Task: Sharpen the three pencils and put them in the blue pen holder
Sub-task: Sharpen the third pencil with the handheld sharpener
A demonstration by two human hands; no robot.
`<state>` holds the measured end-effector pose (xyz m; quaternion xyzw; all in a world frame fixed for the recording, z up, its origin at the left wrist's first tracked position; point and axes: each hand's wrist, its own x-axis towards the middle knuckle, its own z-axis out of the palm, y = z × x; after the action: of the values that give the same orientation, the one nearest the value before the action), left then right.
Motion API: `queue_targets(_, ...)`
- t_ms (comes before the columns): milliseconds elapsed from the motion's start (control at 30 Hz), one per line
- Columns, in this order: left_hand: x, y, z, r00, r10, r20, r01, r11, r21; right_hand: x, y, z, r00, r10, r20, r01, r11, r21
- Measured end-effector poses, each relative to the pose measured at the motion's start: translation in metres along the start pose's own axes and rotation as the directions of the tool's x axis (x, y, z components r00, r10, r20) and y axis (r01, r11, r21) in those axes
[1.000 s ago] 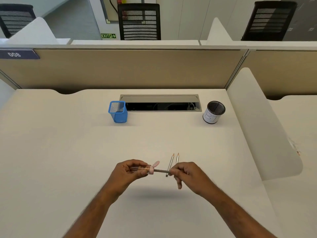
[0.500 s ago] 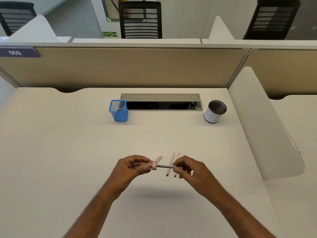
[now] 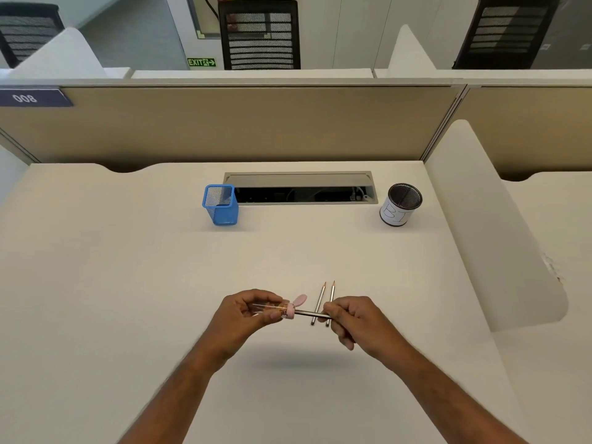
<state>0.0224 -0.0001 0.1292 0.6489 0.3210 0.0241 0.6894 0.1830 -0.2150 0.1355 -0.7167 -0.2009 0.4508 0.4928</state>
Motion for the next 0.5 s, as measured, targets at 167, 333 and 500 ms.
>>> queue_targets(167, -0.0002, -0.0022, -0.0015, 1.000, 0.003, -0.022, -0.004, 0.999, -0.038, -0.0065, 0.0021, -0.0024, 0.995, -0.103, 0.000, 0.101, 0.976, -0.193)
queue_targets(333, -0.0012, -0.0024, -0.0021, 0.999, -0.001, -0.035, -0.001, 0.997, -0.073, -0.0090, 0.0033, -0.0057, 0.967, -0.249, -0.054, 0.216, 0.914, -0.344)
queue_targets(500, -0.0032, -0.0005, -0.0007, 0.999, 0.016, -0.033, -0.020, 0.995, -0.099, -0.0070, 0.0061, -0.0035, 0.956, -0.281, -0.083, 0.244, 0.921, -0.304)
